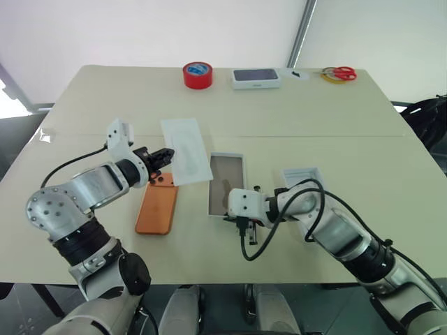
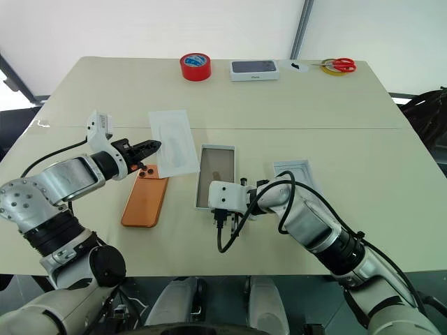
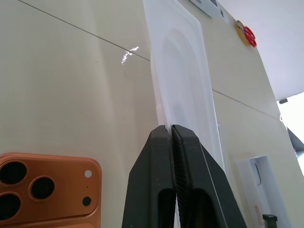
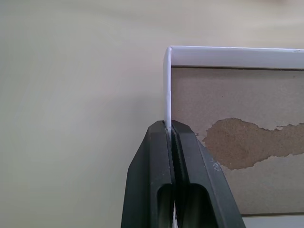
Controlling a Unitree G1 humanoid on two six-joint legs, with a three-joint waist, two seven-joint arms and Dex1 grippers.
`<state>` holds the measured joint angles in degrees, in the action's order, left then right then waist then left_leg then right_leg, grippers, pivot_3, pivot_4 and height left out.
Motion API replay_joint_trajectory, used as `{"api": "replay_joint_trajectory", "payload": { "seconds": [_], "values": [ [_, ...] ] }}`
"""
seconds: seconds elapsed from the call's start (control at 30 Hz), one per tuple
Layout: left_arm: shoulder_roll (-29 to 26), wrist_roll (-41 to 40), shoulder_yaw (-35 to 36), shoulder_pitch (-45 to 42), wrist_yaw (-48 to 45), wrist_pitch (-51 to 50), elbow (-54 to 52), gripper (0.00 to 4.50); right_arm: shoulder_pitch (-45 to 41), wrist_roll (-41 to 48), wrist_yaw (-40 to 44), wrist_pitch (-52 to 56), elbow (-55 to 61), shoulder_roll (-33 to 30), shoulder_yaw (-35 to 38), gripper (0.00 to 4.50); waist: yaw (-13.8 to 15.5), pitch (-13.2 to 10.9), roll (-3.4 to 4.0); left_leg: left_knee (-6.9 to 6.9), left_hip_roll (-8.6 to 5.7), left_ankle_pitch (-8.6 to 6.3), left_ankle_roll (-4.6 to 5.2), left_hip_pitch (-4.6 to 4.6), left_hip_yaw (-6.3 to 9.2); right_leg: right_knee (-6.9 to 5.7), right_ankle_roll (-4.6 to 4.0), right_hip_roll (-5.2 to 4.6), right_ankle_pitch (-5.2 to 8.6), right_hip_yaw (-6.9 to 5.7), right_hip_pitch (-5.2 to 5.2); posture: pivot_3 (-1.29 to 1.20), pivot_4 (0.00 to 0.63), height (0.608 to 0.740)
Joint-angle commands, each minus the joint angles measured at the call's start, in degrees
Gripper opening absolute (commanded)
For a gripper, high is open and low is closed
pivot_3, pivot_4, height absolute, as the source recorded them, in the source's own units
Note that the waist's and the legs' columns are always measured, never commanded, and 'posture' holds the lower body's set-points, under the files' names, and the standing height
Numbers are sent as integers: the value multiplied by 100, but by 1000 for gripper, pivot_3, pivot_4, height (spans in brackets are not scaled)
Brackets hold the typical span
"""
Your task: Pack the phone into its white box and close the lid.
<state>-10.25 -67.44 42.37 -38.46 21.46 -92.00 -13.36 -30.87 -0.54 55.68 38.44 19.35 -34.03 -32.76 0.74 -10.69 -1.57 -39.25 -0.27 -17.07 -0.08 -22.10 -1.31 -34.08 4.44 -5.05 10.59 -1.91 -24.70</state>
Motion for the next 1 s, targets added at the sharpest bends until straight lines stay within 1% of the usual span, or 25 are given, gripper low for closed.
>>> {"api": "replay_joint_trajectory", "payload": {
  "seconds": [0.03, 0.07, 0.1, 0.27, 0.37, 0.5, 0.8, 0.9, 0.93, 0.97, 1.0],
  "values": [
    [146, -330, -57, -70, 162, -50, -100, 0, 12, 262, 138, -150, 287, -103, 409, 1303, 2, 0, 0, 0, -1, 0, 0, 0, 0, 0, 0, -2, 0, 0, 0, 0, 150, 740],
    [192, -358, -162, -32, 185, -50, -131, 0, 51, 387, 156, -156, 374, -156, 608, 1904, 4, 0, 0, 0, -1, 0, 0, 0, 0, 0, 0, -2, 0, 0, 0, 0, 150, 740],
    [221, -385, -283, 8, 218, -50, -156, 0, 82, 512, 187, -125, 443, -219, 800, 2351, 6, 0, -1, 0, -2, 0, 0, 0, 0, 0, 0, -2, 0, 0, 1, 0, 150, 740],
    [584, -478, -769, 177, 431, -50, -198, 0, 226, 982, 449, -132, 551, -804, 1732, 2351, 4, 0, -1, 0, -2, 0, 0, 0, 0, 0, 0, 0, 0, 0, 1, 0, 150, 740],
    [699, -448, -1072, 293, 498, -50, -198, 0, 323, 1047, 415, -206, 486, -1014, 1997, 2351, 0, -1, -3, 0, -2, 0, 0, -1, 0, 2, -9, 0, 5, 0, 1, 0, 150, 740],
    [558, -316, -1612, 448, 442, -50, -143, 0, 423, 1053, 304, -251, 434, -1071, 2106, 2351, -14, -1, -3, 4, -2, 0, 0, 4, -2, 0, -10, 7, 6, 1, 1, 0, 150, 740],
    [611, -170, -1800, 555, 285, -50, -46, 0, 570, 984, 126, -407, 336, -1079, 2086, 2351, 0, -1, -3, 4, -1, 0, 1, 0, -2, 3, -11, 3, 6, 1, 0, 0, 150, 740],
    [663, -179, -1810, 604, 265, -50, -43, 988, 547, 938, 79, -487, 266, -1066, 2062, 2416, 0, -2, -3, 4, 0, 0, 1, 0, -1, 3, -11, 3, 6, 1, 0, 0, 150, 740],
    [694, -180, -1784, 615, 273, -49, -52, 1448, 529, 932, 63, -509, 238, -1057, 2064, 2416, 1, -2, -4, 3, 0, 0, 1, 0, -1, 3, -11, 3, 6, 1, 0, 0, 150, 740],
    [721, -187, -1755, 625, 282, -47, -64, 2015, 513, 931, 50, -524, 215, -1050, 2067, 2416, 3, -2, -4, 4, 0, 0, 1, 0, -1, 3, -11, 3, 6, 0, 0, 0, 150, 740],
    [739, -185, -1734, 625, 285, -45, -62, 2443, 496, 930, 40, -539, 187, -1044, 2065, 2416, 3, -2, -4, 4, 0, 0, 1, 0, -1, 3, -11, 3, 6, 1, 0, 0, 150, 740]
  ]
}}
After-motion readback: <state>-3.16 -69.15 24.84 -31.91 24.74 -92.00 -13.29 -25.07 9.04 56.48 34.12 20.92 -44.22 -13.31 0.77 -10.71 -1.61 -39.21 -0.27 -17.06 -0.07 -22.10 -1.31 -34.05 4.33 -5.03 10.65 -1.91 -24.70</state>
